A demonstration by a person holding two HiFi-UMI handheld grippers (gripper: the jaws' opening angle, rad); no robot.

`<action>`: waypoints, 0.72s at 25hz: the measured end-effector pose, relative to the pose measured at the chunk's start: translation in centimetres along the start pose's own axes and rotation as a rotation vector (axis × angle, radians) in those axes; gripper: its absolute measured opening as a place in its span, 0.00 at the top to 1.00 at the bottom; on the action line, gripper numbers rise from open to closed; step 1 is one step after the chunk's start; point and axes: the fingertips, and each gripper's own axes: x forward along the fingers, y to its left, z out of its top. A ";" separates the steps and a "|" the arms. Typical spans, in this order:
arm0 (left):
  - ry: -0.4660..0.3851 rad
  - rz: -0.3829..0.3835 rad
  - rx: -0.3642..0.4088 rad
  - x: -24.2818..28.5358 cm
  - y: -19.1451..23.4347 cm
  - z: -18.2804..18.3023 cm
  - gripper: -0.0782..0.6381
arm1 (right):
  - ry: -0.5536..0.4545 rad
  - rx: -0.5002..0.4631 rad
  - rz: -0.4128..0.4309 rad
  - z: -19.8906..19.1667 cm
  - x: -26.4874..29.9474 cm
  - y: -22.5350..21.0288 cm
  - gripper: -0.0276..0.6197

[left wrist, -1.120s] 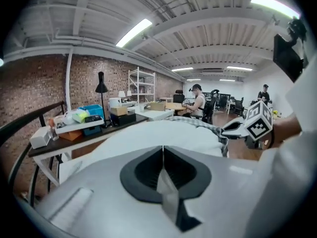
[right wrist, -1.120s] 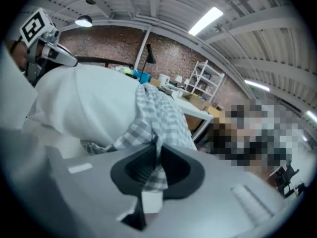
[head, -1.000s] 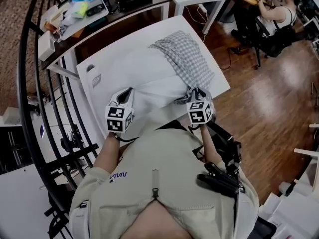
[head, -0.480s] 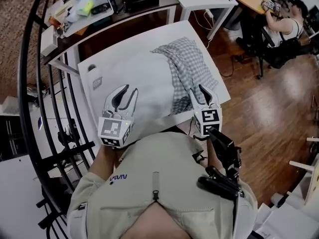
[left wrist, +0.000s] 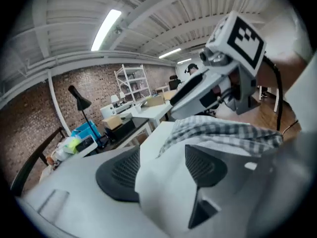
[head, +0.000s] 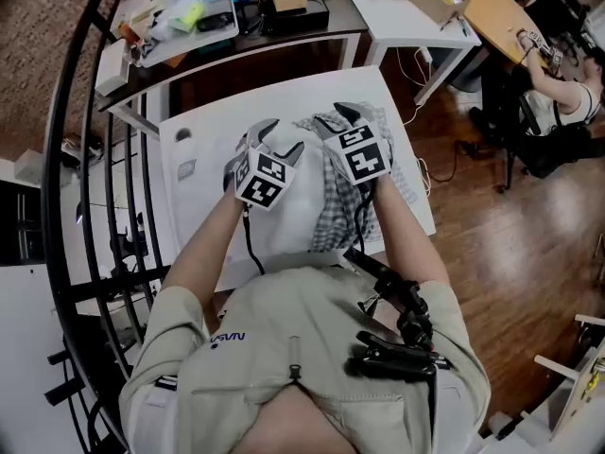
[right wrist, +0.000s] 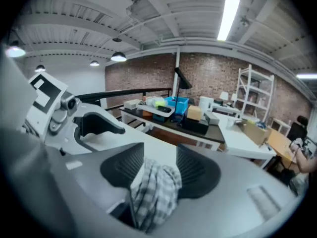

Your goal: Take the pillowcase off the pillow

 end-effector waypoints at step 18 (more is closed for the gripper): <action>0.003 -0.075 -0.165 -9.5 -2.8 -1.0 0.87 | 0.221 -0.241 -0.072 -4.2 5.7 -6.7 0.91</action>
